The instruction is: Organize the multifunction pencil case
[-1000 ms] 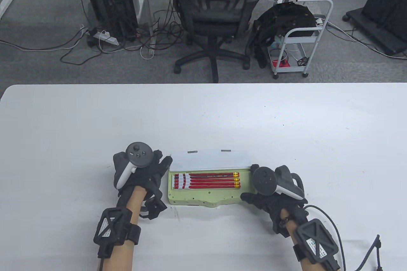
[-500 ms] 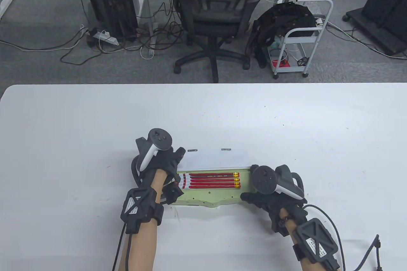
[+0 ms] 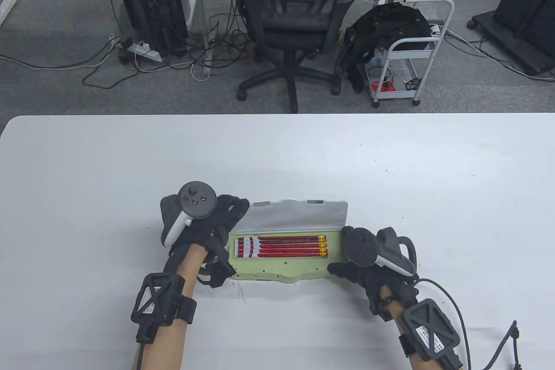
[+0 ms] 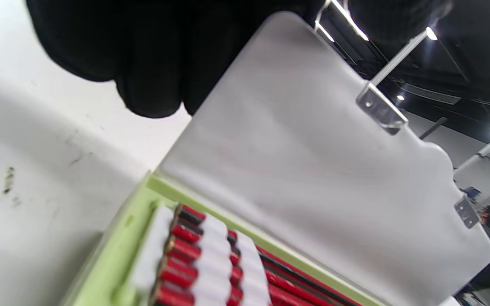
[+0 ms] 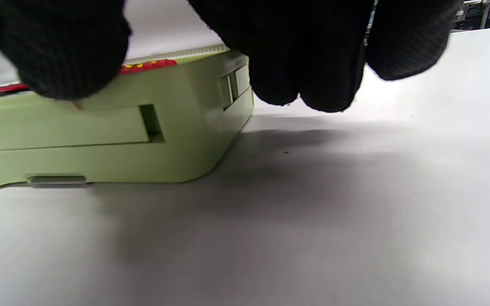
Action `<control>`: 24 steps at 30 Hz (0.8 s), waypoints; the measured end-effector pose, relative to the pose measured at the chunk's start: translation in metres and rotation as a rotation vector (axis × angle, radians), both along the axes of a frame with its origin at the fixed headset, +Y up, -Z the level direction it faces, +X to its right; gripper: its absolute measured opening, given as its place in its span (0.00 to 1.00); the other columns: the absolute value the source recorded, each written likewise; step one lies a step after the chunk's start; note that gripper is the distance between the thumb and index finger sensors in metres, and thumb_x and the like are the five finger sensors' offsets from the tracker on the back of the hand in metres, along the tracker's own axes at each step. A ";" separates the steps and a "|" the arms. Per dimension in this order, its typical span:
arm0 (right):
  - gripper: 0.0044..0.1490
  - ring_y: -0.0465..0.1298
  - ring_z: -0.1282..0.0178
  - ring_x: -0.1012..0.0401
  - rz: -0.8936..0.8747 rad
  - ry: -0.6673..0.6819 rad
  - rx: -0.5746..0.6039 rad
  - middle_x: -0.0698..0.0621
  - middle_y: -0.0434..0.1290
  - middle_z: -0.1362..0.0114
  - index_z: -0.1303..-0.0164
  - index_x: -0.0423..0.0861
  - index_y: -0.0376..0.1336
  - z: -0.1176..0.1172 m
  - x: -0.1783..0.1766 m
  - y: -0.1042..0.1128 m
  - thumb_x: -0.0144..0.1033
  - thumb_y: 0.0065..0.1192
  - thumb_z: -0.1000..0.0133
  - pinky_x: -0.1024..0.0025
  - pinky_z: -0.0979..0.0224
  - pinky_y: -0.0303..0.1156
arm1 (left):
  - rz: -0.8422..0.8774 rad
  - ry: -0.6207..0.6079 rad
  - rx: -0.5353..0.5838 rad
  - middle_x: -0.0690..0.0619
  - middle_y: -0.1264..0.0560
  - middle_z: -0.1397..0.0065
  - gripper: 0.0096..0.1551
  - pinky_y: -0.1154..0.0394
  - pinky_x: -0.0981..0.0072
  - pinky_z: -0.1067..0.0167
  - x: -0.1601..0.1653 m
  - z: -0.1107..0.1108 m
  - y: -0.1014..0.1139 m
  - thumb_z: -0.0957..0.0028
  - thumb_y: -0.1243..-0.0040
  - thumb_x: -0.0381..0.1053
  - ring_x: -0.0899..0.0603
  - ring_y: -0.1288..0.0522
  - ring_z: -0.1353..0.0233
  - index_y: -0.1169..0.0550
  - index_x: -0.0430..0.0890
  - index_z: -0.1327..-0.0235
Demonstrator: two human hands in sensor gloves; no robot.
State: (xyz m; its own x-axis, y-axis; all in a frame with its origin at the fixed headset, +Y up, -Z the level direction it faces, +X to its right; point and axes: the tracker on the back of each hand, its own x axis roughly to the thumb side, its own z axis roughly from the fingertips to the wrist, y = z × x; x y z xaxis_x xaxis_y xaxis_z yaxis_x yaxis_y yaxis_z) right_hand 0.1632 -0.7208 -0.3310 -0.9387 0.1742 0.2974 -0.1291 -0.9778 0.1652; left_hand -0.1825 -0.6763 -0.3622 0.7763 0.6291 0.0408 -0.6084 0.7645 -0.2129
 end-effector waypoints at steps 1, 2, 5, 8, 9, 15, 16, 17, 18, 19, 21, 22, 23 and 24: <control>0.61 0.78 0.33 0.37 -0.009 -0.002 0.013 0.33 0.72 0.28 0.23 0.29 0.57 0.000 0.001 0.000 0.62 0.65 0.53 0.37 0.32 0.75 | 0.004 -0.018 0.005 0.38 0.18 0.31 0.39 0.27 0.29 0.41 0.002 0.005 0.000 0.46 0.53 0.68 0.28 0.20 0.33 0.19 0.43 0.37; 0.61 0.79 0.34 0.38 -0.022 -0.006 0.022 0.33 0.74 0.30 0.24 0.29 0.58 0.001 0.001 0.000 0.62 0.66 0.54 0.38 0.32 0.76 | -0.014 -0.032 0.009 0.37 0.19 0.30 0.39 0.27 0.28 0.40 0.004 0.010 -0.001 0.46 0.53 0.68 0.27 0.21 0.33 0.19 0.43 0.37; 0.61 0.79 0.34 0.38 -0.077 0.000 -0.025 0.33 0.73 0.30 0.25 0.27 0.57 -0.003 0.005 -0.002 0.61 0.66 0.53 0.38 0.32 0.75 | -0.140 -0.081 0.067 0.37 0.20 0.28 0.38 0.28 0.28 0.39 0.013 0.026 -0.005 0.45 0.53 0.68 0.27 0.21 0.32 0.19 0.44 0.37; 0.60 0.76 0.31 0.36 -0.105 0.001 -0.122 0.32 0.71 0.27 0.23 0.28 0.56 -0.007 0.014 0.003 0.60 0.66 0.52 0.36 0.30 0.72 | -0.186 -0.102 0.081 0.36 0.23 0.25 0.39 0.29 0.27 0.38 0.018 0.036 -0.012 0.45 0.53 0.68 0.26 0.23 0.29 0.20 0.43 0.35; 0.61 0.75 0.31 0.36 -0.102 0.010 -0.154 0.32 0.71 0.27 0.22 0.28 0.56 -0.007 0.018 0.006 0.60 0.65 0.52 0.35 0.29 0.71 | -0.194 -0.112 0.081 0.36 0.23 0.24 0.39 0.29 0.27 0.38 0.019 0.039 -0.015 0.45 0.53 0.68 0.26 0.24 0.29 0.20 0.43 0.35; 0.63 0.71 0.27 0.34 -0.274 0.077 -0.163 0.30 0.65 0.23 0.19 0.29 0.51 -0.007 0.037 0.021 0.61 0.62 0.51 0.33 0.27 0.67 | -0.226 -0.166 0.102 0.35 0.29 0.20 0.37 0.32 0.26 0.36 0.023 0.047 -0.033 0.43 0.52 0.65 0.25 0.28 0.25 0.23 0.43 0.30; 0.61 0.71 0.27 0.33 -0.288 0.075 -0.146 0.30 0.66 0.24 0.19 0.30 0.52 -0.006 0.036 0.021 0.60 0.62 0.50 0.32 0.27 0.67 | -0.225 -0.168 0.109 0.36 0.30 0.19 0.37 0.32 0.26 0.36 0.023 0.048 -0.035 0.43 0.52 0.65 0.25 0.28 0.25 0.24 0.43 0.30; 0.58 0.72 0.27 0.34 -0.279 0.069 -0.119 0.30 0.66 0.24 0.20 0.30 0.53 -0.006 0.033 0.019 0.58 0.62 0.49 0.32 0.28 0.67 | -0.221 -0.166 0.126 0.36 0.30 0.18 0.37 0.32 0.26 0.36 0.024 0.049 -0.039 0.43 0.51 0.65 0.24 0.28 0.25 0.24 0.44 0.30; 0.57 0.72 0.27 0.34 -0.258 0.071 -0.103 0.31 0.67 0.24 0.20 0.31 0.54 -0.006 0.031 0.017 0.58 0.61 0.49 0.32 0.28 0.67 | -0.221 -0.169 0.134 0.37 0.31 0.18 0.36 0.32 0.26 0.35 0.024 0.049 -0.041 0.43 0.51 0.65 0.24 0.28 0.25 0.24 0.43 0.30; 0.56 0.71 0.27 0.34 -0.216 0.076 -0.083 0.31 0.66 0.23 0.20 0.31 0.54 -0.006 0.027 0.016 0.57 0.60 0.48 0.32 0.28 0.67 | -0.234 -0.172 0.149 0.37 0.31 0.18 0.36 0.32 0.26 0.35 0.024 0.050 -0.042 0.43 0.51 0.64 0.24 0.28 0.25 0.23 0.43 0.31; 0.53 0.70 0.26 0.33 -0.167 0.069 -0.032 0.31 0.65 0.23 0.20 0.33 0.54 -0.005 0.020 0.014 0.56 0.59 0.47 0.32 0.27 0.66 | -0.298 -0.187 0.182 0.40 0.30 0.19 0.34 0.32 0.26 0.35 0.024 0.052 -0.042 0.43 0.51 0.64 0.26 0.27 0.25 0.22 0.45 0.32; 0.52 0.71 0.26 0.33 -0.149 0.054 0.008 0.31 0.65 0.23 0.20 0.34 0.55 -0.004 0.016 0.012 0.56 0.59 0.47 0.32 0.27 0.66 | -0.334 -0.209 0.185 0.40 0.30 0.18 0.34 0.32 0.26 0.35 0.025 0.053 -0.043 0.43 0.51 0.64 0.27 0.27 0.24 0.22 0.46 0.32; 0.52 0.70 0.26 0.33 -0.119 0.052 0.039 0.30 0.65 0.23 0.20 0.34 0.55 -0.003 0.011 0.009 0.55 0.59 0.47 0.32 0.27 0.66 | -0.358 -0.224 0.184 0.41 0.31 0.17 0.34 0.33 0.25 0.34 0.026 0.055 -0.044 0.43 0.50 0.64 0.27 0.28 0.24 0.23 0.47 0.31; 0.52 0.70 0.26 0.33 -0.098 0.058 0.042 0.30 0.64 0.22 0.20 0.34 0.55 -0.003 0.009 0.008 0.55 0.59 0.47 0.32 0.27 0.66 | -0.363 -0.229 0.185 0.41 0.32 0.17 0.34 0.33 0.25 0.34 0.026 0.055 -0.045 0.43 0.50 0.64 0.27 0.29 0.23 0.24 0.47 0.30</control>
